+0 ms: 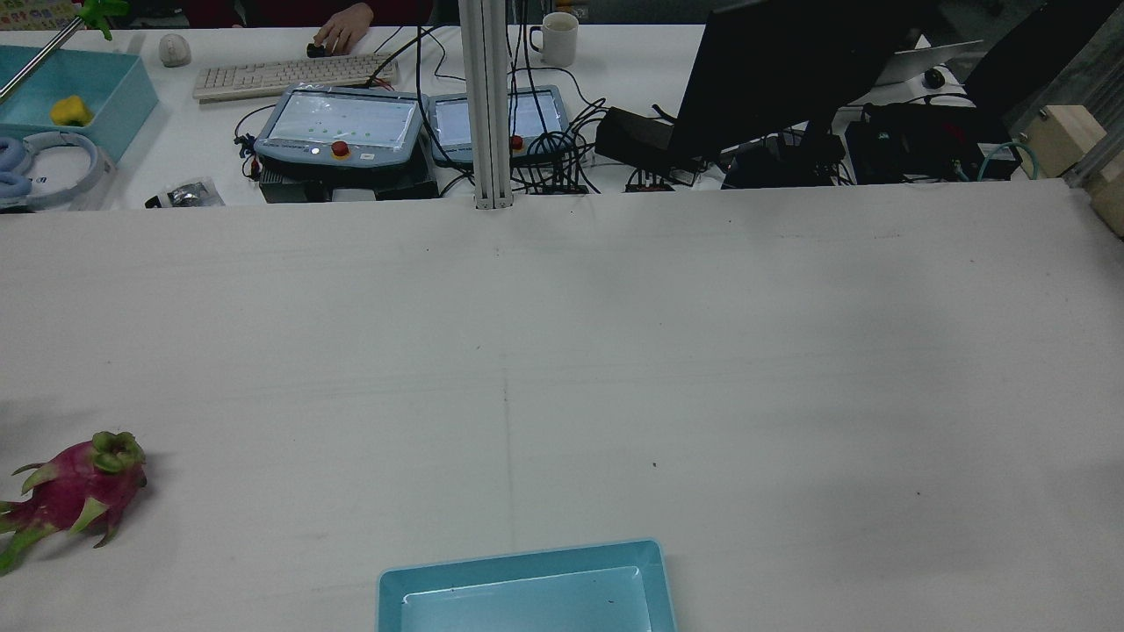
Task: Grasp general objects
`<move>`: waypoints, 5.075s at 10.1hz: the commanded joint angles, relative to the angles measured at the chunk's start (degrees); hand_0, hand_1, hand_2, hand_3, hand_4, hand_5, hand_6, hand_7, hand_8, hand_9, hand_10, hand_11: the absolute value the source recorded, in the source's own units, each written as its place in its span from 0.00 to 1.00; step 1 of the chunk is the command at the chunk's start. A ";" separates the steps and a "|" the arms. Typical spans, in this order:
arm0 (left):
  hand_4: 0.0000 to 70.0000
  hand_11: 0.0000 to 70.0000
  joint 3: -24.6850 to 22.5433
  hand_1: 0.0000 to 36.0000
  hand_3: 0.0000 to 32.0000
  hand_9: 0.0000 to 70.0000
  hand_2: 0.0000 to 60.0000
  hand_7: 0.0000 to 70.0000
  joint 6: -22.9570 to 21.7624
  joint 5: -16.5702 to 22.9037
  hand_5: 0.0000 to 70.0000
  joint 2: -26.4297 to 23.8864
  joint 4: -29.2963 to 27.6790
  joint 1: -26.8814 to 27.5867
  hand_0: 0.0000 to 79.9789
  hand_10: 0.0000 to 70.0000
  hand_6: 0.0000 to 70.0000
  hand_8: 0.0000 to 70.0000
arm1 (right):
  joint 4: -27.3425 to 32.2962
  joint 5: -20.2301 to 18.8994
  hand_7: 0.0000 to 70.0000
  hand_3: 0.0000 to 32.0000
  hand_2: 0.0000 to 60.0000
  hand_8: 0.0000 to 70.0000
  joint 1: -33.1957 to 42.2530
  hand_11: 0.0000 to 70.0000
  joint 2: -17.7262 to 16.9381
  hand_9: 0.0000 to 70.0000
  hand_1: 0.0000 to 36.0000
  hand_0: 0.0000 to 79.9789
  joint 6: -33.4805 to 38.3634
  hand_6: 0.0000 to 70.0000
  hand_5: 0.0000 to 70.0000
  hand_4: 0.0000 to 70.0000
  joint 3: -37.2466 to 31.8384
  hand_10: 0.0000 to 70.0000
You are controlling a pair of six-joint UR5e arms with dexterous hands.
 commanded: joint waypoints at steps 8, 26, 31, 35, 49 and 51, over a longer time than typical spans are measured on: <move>0.00 0.00 -1.31 0.53 1.00 0.02 0.00 0.19 -2.83 -18.29 0.20 -1.11 -10.46 0.60 0.76 0.00 0.00 0.00 | 0.00 0.00 0.00 0.00 0.00 0.00 0.00 0.00 0.00 0.00 0.00 0.00 0.00 0.00 0.00 0.00 -0.02 0.00; 0.00 0.00 -2.23 0.13 1.00 0.00 0.00 0.02 3.48 -34.65 0.00 -9.93 -32.80 0.60 0.57 0.00 0.00 0.00 | 0.00 0.00 0.00 0.00 0.00 0.00 0.00 0.00 0.00 0.00 0.00 0.00 0.00 0.00 0.00 0.00 0.15 0.00; 0.00 0.00 -9.93 0.42 1.00 0.01 0.00 0.13 -4.17 -9.30 0.13 -4.12 -18.28 0.69 0.71 0.00 0.00 0.00 | 0.00 0.00 0.00 0.00 0.00 0.00 0.00 0.00 0.00 0.00 0.00 0.00 0.00 0.00 0.00 0.00 0.07 0.00; 0.00 0.00 -10.28 0.45 1.00 0.00 0.00 0.12 -3.20 2.07 0.14 4.22 -13.54 0.77 0.75 0.00 0.00 0.00 | 0.00 0.00 0.00 0.00 0.00 0.00 0.00 0.00 0.00 0.00 0.00 0.00 0.00 0.00 0.00 0.00 0.07 0.00; 0.00 0.00 -2.99 0.69 1.00 0.03 0.00 0.24 -3.11 -9.26 0.33 -2.69 3.77 12.18 1.00 0.00 0.00 0.00 | 0.00 0.00 0.00 0.00 0.00 0.00 0.00 0.00 0.00 0.00 0.00 0.00 0.00 0.00 0.00 0.00 -0.02 0.00; 0.00 0.00 -3.07 0.70 1.00 0.03 0.00 0.25 -3.55 -9.27 0.34 -9.70 12.45 13.08 1.00 0.00 0.00 0.00 | 0.00 0.00 0.00 0.00 0.00 0.00 0.00 0.00 0.00 0.00 0.00 0.00 0.00 0.00 0.00 0.00 -0.02 0.00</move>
